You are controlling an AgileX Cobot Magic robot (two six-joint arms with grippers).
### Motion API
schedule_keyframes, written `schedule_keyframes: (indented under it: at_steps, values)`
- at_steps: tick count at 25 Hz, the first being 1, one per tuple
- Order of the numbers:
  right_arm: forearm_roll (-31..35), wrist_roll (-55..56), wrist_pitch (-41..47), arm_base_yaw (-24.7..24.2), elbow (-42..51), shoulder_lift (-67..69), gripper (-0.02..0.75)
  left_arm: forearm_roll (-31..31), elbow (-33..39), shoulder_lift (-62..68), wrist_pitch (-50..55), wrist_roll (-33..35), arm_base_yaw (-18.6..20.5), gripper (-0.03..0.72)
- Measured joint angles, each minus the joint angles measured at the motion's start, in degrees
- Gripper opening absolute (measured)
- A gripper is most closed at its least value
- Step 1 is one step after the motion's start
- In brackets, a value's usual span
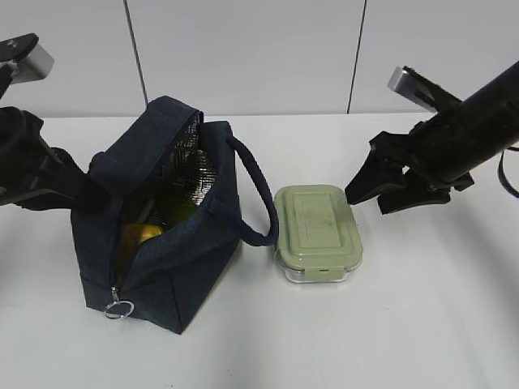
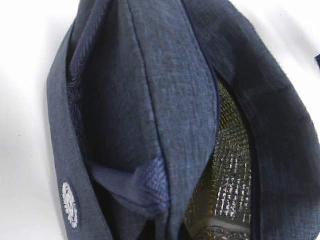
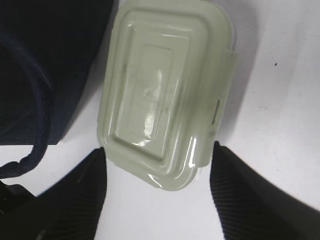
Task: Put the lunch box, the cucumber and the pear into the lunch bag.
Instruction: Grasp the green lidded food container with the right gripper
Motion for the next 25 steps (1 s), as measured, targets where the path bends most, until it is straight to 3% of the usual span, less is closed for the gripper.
schedule_keyframes:
  at_steps: [12, 25]
  values:
    - [7.07, -13.34, 2.96, -2.3, -4.02, 10.69, 0.509, 0.2, 0.0, 0.0, 0.05, 0.0, 0.0, 0.001]
    - [9.05, -13.4, 3.29, -2.3, -6.79, 15.76, 0.538, 0.34, 0.0, 0.0, -0.43, 0.0, 0.0, 0.001]
